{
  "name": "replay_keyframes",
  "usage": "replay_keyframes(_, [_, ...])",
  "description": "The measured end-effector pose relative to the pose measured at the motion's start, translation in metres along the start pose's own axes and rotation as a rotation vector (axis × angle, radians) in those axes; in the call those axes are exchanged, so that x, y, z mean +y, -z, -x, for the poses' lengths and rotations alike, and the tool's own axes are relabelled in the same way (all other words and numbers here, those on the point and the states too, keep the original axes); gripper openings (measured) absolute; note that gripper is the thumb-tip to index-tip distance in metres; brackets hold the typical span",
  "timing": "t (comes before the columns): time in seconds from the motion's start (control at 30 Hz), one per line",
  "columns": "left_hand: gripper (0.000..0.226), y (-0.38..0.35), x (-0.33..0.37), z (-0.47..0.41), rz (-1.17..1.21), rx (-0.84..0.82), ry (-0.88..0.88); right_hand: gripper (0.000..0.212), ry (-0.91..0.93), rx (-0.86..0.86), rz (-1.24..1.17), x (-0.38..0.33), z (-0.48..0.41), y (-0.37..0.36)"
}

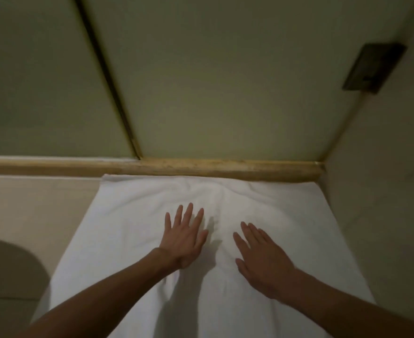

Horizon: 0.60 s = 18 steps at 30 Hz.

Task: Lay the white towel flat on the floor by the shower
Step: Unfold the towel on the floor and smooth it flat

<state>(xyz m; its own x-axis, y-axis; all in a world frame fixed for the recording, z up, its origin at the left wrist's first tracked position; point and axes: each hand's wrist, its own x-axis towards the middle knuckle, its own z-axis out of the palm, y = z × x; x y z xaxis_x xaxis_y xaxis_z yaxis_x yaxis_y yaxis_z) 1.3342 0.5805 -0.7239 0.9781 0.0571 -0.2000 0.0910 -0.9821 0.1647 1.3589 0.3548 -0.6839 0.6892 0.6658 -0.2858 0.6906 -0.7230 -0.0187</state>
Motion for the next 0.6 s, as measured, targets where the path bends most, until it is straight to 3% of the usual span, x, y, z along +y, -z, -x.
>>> replay_keyframes(0.13, [0.063,0.021,-0.035,-0.016,-0.037,-0.049,-0.027,0.062,0.089,-0.024,0.05,-0.004,-0.056,0.02])
replay_keyframes(0.27, [0.063,0.023,-0.047,-0.041,-0.04,-0.074,-0.016,0.06,-0.003,-0.017,-0.093,-0.019,-0.104,0.017])
replay_keyframes(0.47, [0.068,-0.003,-0.052,-0.088,-0.065,-0.069,-0.004,0.062,-0.103,-0.009,-0.075,0.005,-0.136,-0.019])
replay_keyframes(0.6, [0.073,-0.021,-0.051,-0.099,-0.061,-0.024,0.014,0.087,-0.117,0.019,-0.062,0.013,-0.139,-0.033])
